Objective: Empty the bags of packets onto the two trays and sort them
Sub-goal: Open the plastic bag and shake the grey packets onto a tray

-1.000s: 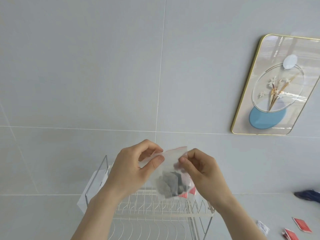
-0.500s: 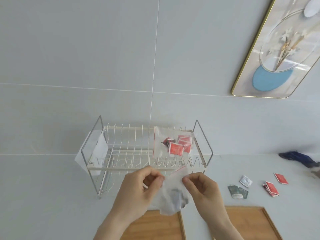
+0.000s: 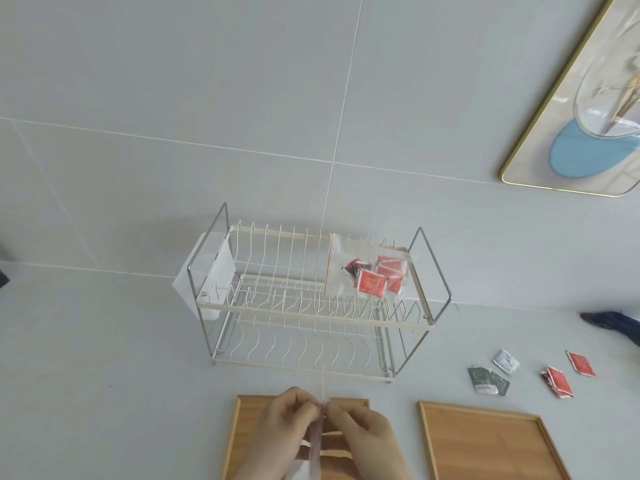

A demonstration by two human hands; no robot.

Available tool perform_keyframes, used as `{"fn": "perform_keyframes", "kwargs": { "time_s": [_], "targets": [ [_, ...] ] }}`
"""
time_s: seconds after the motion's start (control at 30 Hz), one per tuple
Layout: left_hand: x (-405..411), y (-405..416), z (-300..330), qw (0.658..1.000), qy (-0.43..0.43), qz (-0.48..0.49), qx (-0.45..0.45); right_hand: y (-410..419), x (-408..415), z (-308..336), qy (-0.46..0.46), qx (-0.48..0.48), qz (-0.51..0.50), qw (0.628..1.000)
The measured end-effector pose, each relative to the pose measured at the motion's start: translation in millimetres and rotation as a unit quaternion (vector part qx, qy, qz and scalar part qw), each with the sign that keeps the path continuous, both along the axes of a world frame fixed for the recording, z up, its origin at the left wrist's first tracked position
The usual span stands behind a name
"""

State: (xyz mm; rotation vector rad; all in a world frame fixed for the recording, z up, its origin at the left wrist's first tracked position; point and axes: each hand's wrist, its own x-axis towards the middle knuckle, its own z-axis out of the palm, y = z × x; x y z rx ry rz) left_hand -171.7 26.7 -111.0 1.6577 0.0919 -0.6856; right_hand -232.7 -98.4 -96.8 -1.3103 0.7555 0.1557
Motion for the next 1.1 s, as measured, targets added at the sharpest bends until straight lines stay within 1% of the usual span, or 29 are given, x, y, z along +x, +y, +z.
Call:
{"fn": "perform_keyframes", "kwargs": {
  "time_s": [0.07,0.17,0.27,0.33,0.5,0.63,0.7,0.8,0.83,0.9,0.93,0.97,1.03,1.1],
  "targets": [
    [-2,6,-5,1.0,0.009,0.001,0.005,2,0,0,0.0,0.009,0.01,1.0],
    [-5,11,-10,1.0,0.022,0.003,-0.007,1,0,-4,0.0,-0.002,0.021,1.0],
    [-7,13,-15,1.0,-0.003,-0.014,-0.009,-3,-1,-7,0.002,0.011,0.017,1.0],
    [-9,13,-15,1.0,-0.028,-0.007,-0.001,-2,-2,-7,-0.006,-0.002,0.018,1.0],
    [-18,8,-15,0.988,-0.131,0.003,0.085,2,0,-14,-0.015,-0.161,0.061,0.985],
    [-20,8,-14,0.969,-0.209,0.009,0.133,2,2,-14,-0.021,-0.22,0.085,0.971],
    [-23,7,-14,0.96,-0.236,0.008,0.151,3,3,-13,-0.031,-0.263,0.101,0.959],
    [-29,4,-16,0.95,-0.263,0.006,0.166,3,3,-13,-0.033,-0.308,0.129,0.942],
    [-28,6,-16,0.944,-0.273,0.015,0.184,0,2,-14,-0.032,-0.331,0.134,0.934],
    [-19,21,-21,0.93,-0.286,0.074,0.219,-13,-2,-15,-0.016,-0.406,0.139,0.903],
    [-13,31,-24,0.929,-0.28,0.097,0.22,-20,-7,-15,-0.004,-0.424,0.138,0.895],
    [-9,41,-27,0.931,-0.274,0.092,0.222,-25,-13,-14,0.0,-0.431,0.134,0.892],
    [-8,52,-27,0.93,-0.283,0.027,0.233,-28,-21,-18,0.0,-0.455,0.128,0.881],
    [-13,48,-28,0.934,-0.29,0.007,0.211,-26,-22,-22,-0.008,-0.463,0.1,0.881]
  ]
}}
